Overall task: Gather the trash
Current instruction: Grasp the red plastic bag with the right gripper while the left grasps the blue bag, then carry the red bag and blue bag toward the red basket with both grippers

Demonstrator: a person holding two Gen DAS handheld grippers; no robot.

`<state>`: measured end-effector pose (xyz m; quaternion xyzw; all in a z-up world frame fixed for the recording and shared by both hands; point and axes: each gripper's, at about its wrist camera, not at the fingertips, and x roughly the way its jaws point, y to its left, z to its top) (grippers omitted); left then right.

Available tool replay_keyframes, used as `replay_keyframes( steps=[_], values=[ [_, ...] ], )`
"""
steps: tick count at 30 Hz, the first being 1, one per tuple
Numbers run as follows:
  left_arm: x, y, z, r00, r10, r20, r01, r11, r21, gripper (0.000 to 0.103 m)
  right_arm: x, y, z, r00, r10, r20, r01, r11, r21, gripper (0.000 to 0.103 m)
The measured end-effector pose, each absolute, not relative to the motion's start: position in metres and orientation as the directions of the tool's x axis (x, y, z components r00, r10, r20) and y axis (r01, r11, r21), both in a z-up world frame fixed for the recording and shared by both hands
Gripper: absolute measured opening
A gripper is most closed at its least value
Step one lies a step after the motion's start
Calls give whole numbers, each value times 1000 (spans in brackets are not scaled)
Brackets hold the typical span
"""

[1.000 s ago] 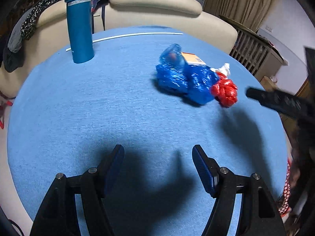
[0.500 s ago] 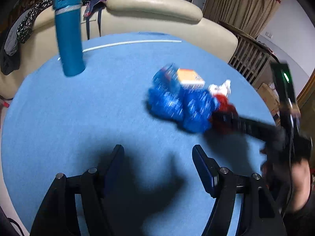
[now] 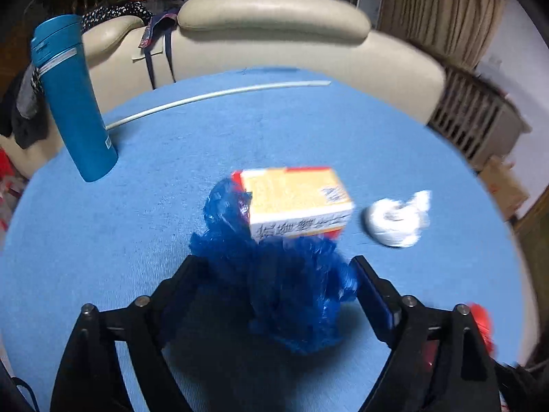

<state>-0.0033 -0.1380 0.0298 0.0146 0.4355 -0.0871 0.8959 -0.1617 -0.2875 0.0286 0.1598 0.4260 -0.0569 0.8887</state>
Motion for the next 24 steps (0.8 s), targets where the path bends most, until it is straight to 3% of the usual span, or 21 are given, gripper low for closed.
replay_keyframes(
  steps=[1, 2, 6, 24],
  values=[
    [-1, -138, 26, 601, -150, -785, 181, 982, -49, 88, -164, -288, 28, 630, 38, -775, 236, 942, 238, 48],
    [0, -135, 25, 604, -172, -779, 187, 980, -72, 75, -165, -286, 28, 630, 41, -775, 234, 942, 240, 48],
    [-4, -120, 27, 585, -206, -785, 209, 973, -100, 62, -169, -282, 26, 638, 53, -768, 231, 939, 257, 48],
    [-91, -71, 61, 626, -213, -750, 212, 972, -99, 58, -208, -239, 47, 699, 86, -710, 177, 941, 288, 48]
  ],
)
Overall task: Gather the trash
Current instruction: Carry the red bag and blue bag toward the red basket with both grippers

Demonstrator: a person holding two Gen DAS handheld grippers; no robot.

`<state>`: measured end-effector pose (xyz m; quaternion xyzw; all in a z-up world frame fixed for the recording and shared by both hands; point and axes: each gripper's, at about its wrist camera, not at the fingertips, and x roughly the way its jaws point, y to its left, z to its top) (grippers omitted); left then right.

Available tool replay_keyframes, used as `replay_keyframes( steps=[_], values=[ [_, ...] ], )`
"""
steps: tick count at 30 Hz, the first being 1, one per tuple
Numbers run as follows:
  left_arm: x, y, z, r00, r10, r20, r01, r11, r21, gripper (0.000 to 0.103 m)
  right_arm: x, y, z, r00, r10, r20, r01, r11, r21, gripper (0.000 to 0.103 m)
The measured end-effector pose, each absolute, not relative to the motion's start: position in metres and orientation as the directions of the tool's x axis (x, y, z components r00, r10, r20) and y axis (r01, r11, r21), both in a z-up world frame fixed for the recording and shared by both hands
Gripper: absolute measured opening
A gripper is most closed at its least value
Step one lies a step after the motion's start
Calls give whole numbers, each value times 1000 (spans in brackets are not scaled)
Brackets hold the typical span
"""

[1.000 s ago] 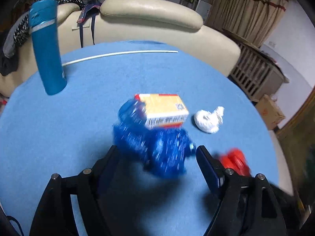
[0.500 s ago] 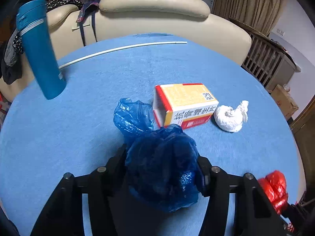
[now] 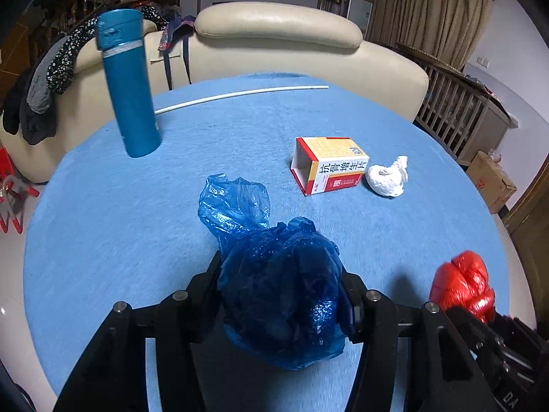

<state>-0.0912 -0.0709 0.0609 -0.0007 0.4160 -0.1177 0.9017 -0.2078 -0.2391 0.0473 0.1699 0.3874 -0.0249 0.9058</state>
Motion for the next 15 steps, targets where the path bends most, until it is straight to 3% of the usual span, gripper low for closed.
replay_keyframes(
  steps=[15],
  values=[
    [-156, -57, 79, 658, -222, -720, 243, 967, -77, 58, -246, -213, 67, 749, 95, -656, 142, 944, 298, 48]
  ],
)
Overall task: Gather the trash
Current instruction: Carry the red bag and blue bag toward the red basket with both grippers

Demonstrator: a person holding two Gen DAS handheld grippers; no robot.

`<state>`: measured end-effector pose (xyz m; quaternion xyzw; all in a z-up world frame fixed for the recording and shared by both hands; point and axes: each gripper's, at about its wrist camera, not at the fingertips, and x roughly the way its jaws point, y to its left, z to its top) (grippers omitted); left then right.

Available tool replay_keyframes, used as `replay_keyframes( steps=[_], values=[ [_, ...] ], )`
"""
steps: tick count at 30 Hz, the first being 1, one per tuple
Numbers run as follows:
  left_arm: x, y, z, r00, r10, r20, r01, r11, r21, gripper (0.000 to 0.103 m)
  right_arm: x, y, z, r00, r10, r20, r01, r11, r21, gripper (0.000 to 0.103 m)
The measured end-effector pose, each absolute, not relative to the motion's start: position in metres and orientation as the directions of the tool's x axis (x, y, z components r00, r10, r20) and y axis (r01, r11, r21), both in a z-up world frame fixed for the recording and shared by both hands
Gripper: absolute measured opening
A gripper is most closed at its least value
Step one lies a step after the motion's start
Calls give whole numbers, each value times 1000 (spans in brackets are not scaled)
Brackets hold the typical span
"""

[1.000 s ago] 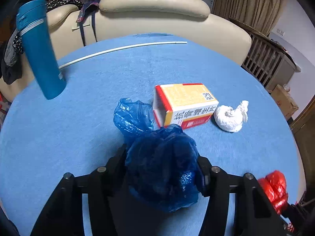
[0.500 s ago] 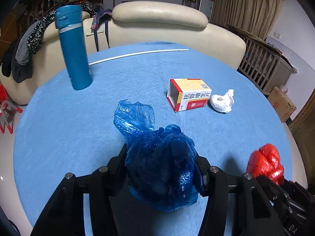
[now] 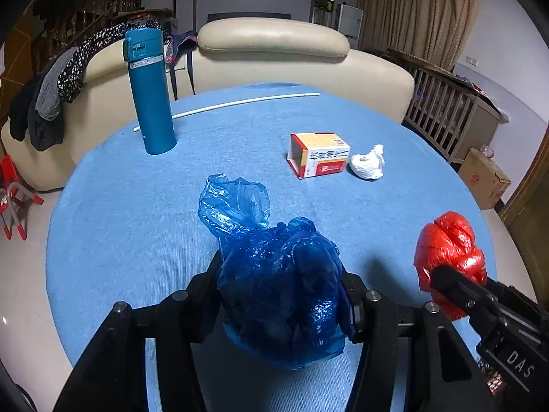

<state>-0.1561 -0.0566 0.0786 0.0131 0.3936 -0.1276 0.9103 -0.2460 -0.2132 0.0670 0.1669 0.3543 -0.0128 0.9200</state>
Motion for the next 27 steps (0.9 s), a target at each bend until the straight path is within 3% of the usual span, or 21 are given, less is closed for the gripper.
replay_keyframes(
  steps=[27],
  values=[
    [-228, -92, 108, 677, -288, -677, 387, 922, -5, 58, -329, -253, 90, 825, 31, -565, 218, 904, 368, 48]
  ],
)
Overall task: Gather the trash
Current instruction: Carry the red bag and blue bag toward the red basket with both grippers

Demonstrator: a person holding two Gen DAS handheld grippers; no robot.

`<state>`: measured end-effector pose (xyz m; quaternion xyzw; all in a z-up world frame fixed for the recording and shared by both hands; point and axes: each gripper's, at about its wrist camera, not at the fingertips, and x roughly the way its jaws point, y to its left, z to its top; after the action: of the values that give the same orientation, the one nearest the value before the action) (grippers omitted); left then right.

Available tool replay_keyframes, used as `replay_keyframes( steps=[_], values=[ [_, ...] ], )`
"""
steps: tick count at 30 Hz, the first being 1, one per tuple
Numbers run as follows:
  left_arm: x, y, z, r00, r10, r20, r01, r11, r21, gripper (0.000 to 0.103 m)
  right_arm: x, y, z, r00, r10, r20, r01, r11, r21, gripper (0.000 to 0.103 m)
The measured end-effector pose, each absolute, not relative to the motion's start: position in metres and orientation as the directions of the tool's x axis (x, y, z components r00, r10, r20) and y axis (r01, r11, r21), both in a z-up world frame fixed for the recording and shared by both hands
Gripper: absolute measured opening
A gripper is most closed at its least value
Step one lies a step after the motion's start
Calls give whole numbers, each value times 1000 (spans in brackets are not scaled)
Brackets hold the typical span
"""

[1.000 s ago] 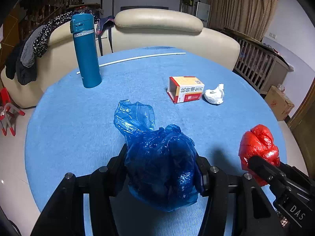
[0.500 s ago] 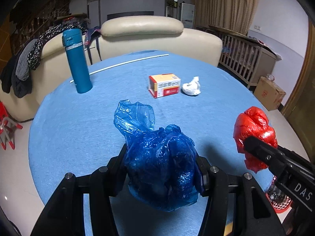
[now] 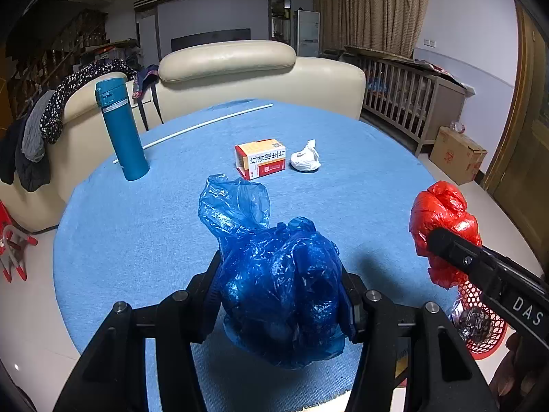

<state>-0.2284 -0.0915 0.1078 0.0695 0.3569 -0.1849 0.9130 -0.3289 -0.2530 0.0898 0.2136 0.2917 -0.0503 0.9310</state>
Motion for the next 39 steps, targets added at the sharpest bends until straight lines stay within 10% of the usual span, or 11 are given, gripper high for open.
replay_keyframes(
  steps=[39],
  values=[
    [-256, -153, 95, 635, -338, -695, 543, 835, 90, 58, -377, -307, 71, 829, -59, -556, 341, 842, 419, 48]
  ],
)
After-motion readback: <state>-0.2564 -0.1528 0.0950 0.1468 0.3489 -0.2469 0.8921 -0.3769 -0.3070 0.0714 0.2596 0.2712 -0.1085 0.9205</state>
